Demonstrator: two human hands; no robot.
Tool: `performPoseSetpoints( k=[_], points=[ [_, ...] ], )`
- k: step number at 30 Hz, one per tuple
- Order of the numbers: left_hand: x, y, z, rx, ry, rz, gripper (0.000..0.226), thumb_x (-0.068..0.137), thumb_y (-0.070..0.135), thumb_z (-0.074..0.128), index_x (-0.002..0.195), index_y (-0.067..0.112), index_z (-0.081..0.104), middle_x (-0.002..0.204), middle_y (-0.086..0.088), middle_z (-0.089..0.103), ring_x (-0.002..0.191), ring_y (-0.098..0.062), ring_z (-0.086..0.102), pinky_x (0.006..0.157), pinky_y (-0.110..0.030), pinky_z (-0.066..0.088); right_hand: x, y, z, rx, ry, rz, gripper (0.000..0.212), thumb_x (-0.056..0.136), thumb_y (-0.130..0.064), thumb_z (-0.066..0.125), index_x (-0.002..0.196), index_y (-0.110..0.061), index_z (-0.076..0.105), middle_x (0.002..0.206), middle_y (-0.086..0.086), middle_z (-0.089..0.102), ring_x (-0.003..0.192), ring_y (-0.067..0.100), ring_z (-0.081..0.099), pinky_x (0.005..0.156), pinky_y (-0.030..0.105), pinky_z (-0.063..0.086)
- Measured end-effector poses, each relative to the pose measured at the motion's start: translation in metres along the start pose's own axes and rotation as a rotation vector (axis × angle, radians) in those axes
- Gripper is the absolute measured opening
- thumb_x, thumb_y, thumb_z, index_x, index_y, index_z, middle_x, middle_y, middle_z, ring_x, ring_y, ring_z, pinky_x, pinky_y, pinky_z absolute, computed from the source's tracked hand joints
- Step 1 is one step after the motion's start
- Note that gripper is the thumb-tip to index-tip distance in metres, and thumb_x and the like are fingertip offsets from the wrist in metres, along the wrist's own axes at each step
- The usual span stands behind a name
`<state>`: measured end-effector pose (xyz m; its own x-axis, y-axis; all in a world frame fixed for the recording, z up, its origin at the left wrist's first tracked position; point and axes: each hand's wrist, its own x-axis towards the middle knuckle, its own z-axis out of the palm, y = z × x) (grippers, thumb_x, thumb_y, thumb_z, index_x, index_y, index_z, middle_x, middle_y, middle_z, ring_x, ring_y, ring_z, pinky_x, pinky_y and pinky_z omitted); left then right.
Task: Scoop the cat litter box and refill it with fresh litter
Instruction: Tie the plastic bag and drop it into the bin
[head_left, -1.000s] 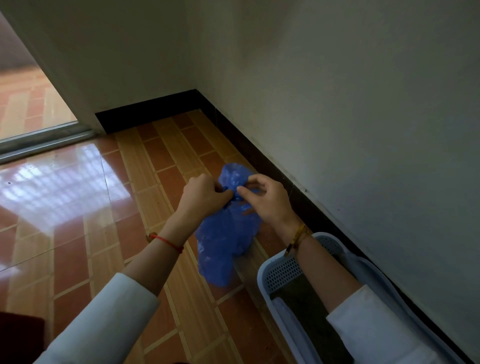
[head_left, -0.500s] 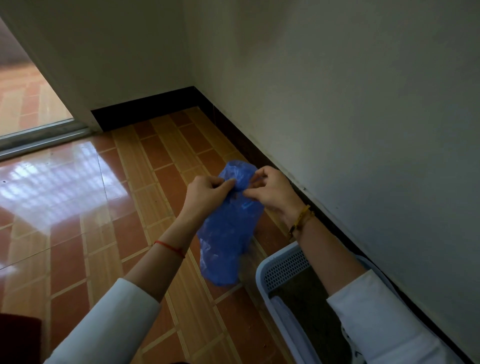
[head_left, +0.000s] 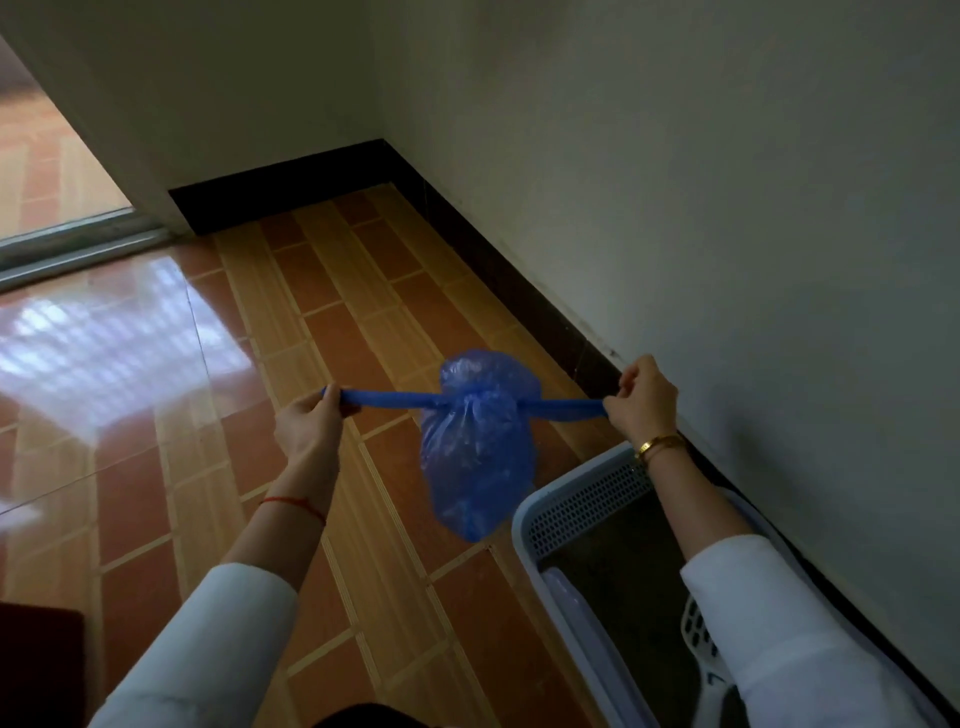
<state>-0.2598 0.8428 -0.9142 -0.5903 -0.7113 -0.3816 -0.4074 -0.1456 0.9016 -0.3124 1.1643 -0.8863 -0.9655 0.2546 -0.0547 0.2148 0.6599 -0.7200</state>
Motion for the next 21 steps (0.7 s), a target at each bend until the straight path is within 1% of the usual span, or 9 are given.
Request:
performPoseSetpoints(
  k=[2,6,9,12,15,17,18,19,21],
  points=[
    [0.005,-0.019,-0.006,0.031,0.041,-0.008,0.026,0.092,0.027,0.06,0.108,0.008,0.067,0.072,0.002,0.068,0.083,-0.017,0.066,0.082,-0.032,0.054,-0.004,0.018,0.006,-0.035,-0.019,0.031,0.028,0.075,0.013,0.061,0.09,-0.007,0.047,0.073,0.005,0.052,0.06,0.011,0.05,0.067,0.033,0.055],
    [0.006,-0.031,-0.004,0.017,0.072,0.003,0.023,0.092,0.027,0.06,0.109,0.012,0.067,0.078,0.0,0.068,0.084,-0.017,0.067,0.079,-0.029,0.054,-0.005,0.03,0.018,-0.08,-0.033,0.001,0.029,0.077,0.013,0.06,0.095,-0.006,0.048,0.093,0.014,0.057,0.08,0.022,0.059,0.059,0.022,0.05],
    [0.008,-0.026,-0.002,-0.012,0.01,0.087,0.019,0.094,0.023,0.056,0.103,0.012,0.068,0.082,0.002,0.066,0.086,-0.017,0.066,0.082,-0.029,0.054,-0.002,0.029,0.02,-0.132,-0.038,-0.035,0.024,0.081,0.01,0.059,0.096,-0.006,0.05,0.102,0.016,0.058,0.091,0.026,0.061,0.072,0.026,0.052],
    [-0.001,-0.009,0.002,-0.022,-0.15,0.252,0.018,0.098,0.02,0.049,0.09,0.024,0.064,0.091,0.002,0.064,0.089,-0.014,0.064,0.084,-0.028,0.052,0.0,0.021,0.012,-0.166,-0.052,-0.039,0.011,0.09,0.001,0.055,0.1,0.0,0.059,0.104,0.018,0.063,0.093,0.028,0.063,0.071,0.024,0.046],
    [-0.017,0.017,0.01,-0.002,-0.388,0.413,0.023,0.101,0.015,0.042,0.095,0.022,0.063,0.096,0.002,0.064,0.087,-0.007,0.065,0.08,-0.024,0.053,0.005,0.007,0.004,-0.099,-0.088,-0.052,0.018,0.093,-0.011,0.054,0.092,0.002,0.067,0.086,0.014,0.063,0.075,0.019,0.055,0.063,0.023,0.038],
    [-0.03,0.031,0.018,0.04,-0.54,0.465,0.026,0.101,0.011,0.039,0.102,0.019,0.064,0.097,0.001,0.063,0.087,-0.008,0.064,0.08,-0.025,0.053,0.006,-0.005,0.003,0.08,-0.134,-0.004,0.023,0.092,-0.017,0.055,0.076,-0.005,0.067,0.073,0.01,0.06,0.069,0.018,0.052,0.061,0.025,0.038],
    [-0.038,0.037,0.021,0.06,-0.616,0.474,0.028,0.101,0.009,0.038,0.106,0.018,0.064,0.097,-0.001,0.062,0.088,-0.012,0.063,0.082,-0.028,0.054,0.006,-0.013,0.003,0.205,-0.164,0.011,0.026,0.092,-0.019,0.055,0.07,-0.008,0.065,0.069,0.008,0.059,0.068,0.018,0.053,0.064,0.027,0.041],
    [-0.045,0.042,0.024,0.084,-0.687,0.488,0.03,0.1,0.008,0.038,0.109,0.018,0.064,0.098,-0.003,0.06,0.089,-0.015,0.062,0.083,-0.03,0.054,0.004,-0.022,0.004,0.334,-0.2,0.011,0.027,0.092,-0.019,0.055,0.068,-0.01,0.063,0.069,0.007,0.06,0.069,0.017,0.055,0.069,0.029,0.043],
    [-0.06,0.051,0.031,0.157,-0.788,0.558,0.031,0.098,0.005,0.04,0.112,0.019,0.064,0.101,-0.004,0.059,0.088,-0.018,0.06,0.084,-0.03,0.054,-0.003,-0.039,0.006,0.532,-0.295,-0.043,0.022,0.093,-0.017,0.056,0.077,-0.006,0.066,0.075,0.005,0.063,0.074,0.013,0.06,0.077,0.029,0.048]
  ],
)
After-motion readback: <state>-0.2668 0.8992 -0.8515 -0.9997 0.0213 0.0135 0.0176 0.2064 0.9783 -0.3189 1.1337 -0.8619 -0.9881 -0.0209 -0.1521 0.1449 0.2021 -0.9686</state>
